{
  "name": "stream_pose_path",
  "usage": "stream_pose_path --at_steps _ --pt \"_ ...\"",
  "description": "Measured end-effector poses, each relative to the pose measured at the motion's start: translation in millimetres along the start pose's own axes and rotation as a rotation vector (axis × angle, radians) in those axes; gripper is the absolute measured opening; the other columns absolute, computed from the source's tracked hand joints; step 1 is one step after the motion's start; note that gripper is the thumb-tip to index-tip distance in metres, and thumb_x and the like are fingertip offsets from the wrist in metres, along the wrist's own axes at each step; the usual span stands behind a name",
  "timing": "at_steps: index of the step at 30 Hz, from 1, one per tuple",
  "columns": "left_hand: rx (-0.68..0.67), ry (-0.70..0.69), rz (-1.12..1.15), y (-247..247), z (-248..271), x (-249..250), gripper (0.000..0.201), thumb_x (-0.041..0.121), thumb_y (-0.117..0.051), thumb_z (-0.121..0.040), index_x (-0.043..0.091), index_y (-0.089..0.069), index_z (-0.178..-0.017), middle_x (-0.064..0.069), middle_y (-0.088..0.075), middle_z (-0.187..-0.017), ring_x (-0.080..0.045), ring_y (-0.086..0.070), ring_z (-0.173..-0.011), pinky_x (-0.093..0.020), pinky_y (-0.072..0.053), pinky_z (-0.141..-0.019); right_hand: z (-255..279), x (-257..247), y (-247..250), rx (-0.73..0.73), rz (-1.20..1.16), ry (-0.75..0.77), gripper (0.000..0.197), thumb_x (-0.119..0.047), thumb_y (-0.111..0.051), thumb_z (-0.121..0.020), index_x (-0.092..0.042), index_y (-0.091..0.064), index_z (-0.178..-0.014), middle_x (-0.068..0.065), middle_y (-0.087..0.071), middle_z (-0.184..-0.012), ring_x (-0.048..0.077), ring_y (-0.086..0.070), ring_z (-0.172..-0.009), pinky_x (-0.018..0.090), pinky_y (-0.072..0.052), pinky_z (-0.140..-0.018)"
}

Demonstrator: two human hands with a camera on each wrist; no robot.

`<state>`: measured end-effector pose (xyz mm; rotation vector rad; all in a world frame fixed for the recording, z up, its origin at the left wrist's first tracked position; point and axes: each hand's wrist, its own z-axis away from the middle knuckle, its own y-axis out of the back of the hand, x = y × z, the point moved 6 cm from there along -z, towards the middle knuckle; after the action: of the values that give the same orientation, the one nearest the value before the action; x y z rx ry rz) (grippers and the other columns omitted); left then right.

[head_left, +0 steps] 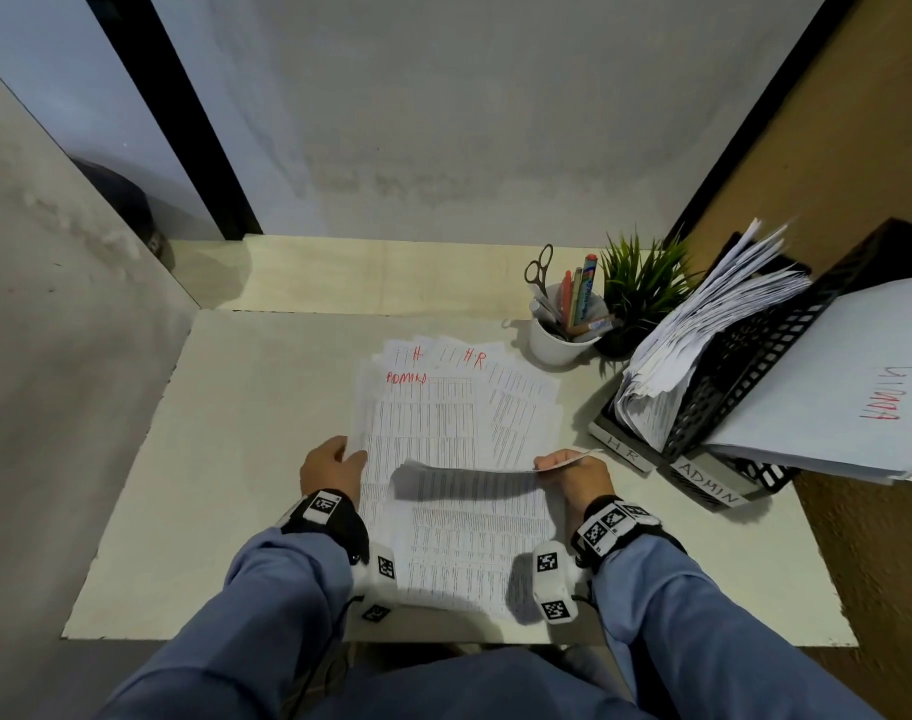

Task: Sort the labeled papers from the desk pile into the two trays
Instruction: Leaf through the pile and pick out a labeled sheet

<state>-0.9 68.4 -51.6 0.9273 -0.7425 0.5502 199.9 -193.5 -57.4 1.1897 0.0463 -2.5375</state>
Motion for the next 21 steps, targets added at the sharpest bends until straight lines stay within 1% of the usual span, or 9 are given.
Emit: stream_pose_path --at_steps 4,8,10,12,14,16,18,19,21 --pt "-0.071 0.056 0.228 -5.9 1.5 -3.1 0.043 -0.001 -0.045 -0.077 0.026 -0.071 -0.057 -0.004 -0.062 -0.078 -0.021 -0.05 -0.065 -0.028 -0.039 -0.063 9.1 -8.5 0.6 -0.018 0.129 -0.04 0.033 0.022 -0.055 -0.068 -0.007 -0.065 -0.057 0.01 -0.064 -0.068 0.027 -0.058 -0.076 0.029 -0.049 -0.069" --pt "-0.168 0.155 0.359 -10.8 10.3 10.2 0.038 -0.009 -0.051 -0.064 0.02 -0.064 -0.042 -0.004 -0.065 -0.069 -0.025 -0.056 -0.074 -0.032 -0.043 -0.073 13.1 -13.7 -1.0 0.008 0.173 -0.087 0.02 0.012 -0.058 -0.065 -0.006 -0.055 -0.058 0.006 -0.056 -0.071 0.026 -0.051 -0.081 0.032 -0.043 -0.074" --pt "-0.235 0.105 0.35 -16.7 22.2 28.4 0.044 -0.01 -0.05 -0.07 0.02 -0.062 -0.041 -0.001 -0.061 -0.063 -0.021 -0.054 -0.068 -0.028 -0.043 -0.067 13.6 -13.1 -3.5 0.022 0.157 -0.105 0.017 0.008 -0.057 -0.067 -0.006 -0.053 -0.058 0.007 -0.054 -0.073 0.026 -0.05 -0.082 0.033 -0.041 -0.075" --pt "-0.26 0.107 0.317 -21.8 28.6 37.0 0.041 -0.009 -0.042 -0.081 0.015 -0.054 -0.05 0.0 -0.051 -0.062 -0.015 -0.045 -0.062 -0.02 -0.037 -0.058 16.3 -13.5 -6.1 0.023 0.099 -0.13 0.009 0.005 -0.056 -0.069 -0.004 -0.056 -0.067 0.009 -0.055 -0.079 0.028 -0.049 -0.087 0.038 -0.04 -0.083" --pt "-0.268 0.123 0.358 -26.3 31.8 43.0 0.029 -0.002 -0.039 -0.088 0.011 -0.046 -0.062 -0.004 -0.046 -0.065 -0.017 -0.04 -0.064 -0.024 -0.033 -0.057 18.4 -15.2 -6.8 0.035 0.023 -0.15 0.016 0.004 -0.056 -0.072 -0.001 -0.058 -0.086 0.011 -0.056 -0.096 0.03 -0.048 -0.096 0.046 -0.037 -0.093" --pt "-0.329 0.13 0.423 -30.3 37.2 49.9 0.024 0.024 -0.042 -0.096 0.008 -0.06 -0.092 -0.004 -0.06 -0.087 -0.019 -0.053 -0.082 -0.027 -0.044 -0.076 20.3 -22.8 -6.5 0.042 -0.005 -0.115 0.023 0.006 -0.055 -0.075 -0.002 -0.058 -0.096 0.016 -0.059 -0.113 0.034 -0.051 -0.102 0.054 -0.036 -0.098" --pt "-0.387 0.095 0.47 -32.5 44.2 59.7 0.033 0.047 -0.044 -0.095 0.028 -0.053 -0.12 0.012 -0.058 -0.111 -0.01 -0.055 -0.105 -0.028 -0.04 -0.098 24.5 -34.6 -12.6 -0.02 -0.032 -0.046 0.023 0.012 -0.051 -0.078 0.0 -0.061 -0.095 0.022 -0.061 -0.119 0.035 -0.055 -0.097 0.054 -0.038 -0.096" --pt "-0.398 0.019 0.444 -30.8 50.2 71.5 0.028 0.046 -0.048 -0.094 0.03 -0.054 -0.117 0.017 -0.058 -0.113 -0.007 -0.056 -0.107 -0.026 -0.041 -0.099 26.1 -42.0 -16.6 -0.062 -0.064 -0.006 0.025 0.015 -0.05 -0.078 0.001 -0.062 -0.094 0.023 -0.062 -0.116 0.034 -0.057 -0.094 0.05 -0.042 -0.092" --pt "-0.378 -0.123 0.406 -26.4 59.2 94.2 0.017 0.026 -0.061 -0.091 0.023 -0.067 -0.106 0.008 -0.069 -0.108 -0.011 -0.065 -0.103 -0.033 -0.05 -0.095 33.0 -61.4 -19.5 -0.064 -0.045 0.111 0.026 0.015 -0.053 -0.076 -0.001 -0.065 -0.093 0.022 -0.066 -0.108 0.032 -0.062 -0.092 0.037 -0.051 -0.079"
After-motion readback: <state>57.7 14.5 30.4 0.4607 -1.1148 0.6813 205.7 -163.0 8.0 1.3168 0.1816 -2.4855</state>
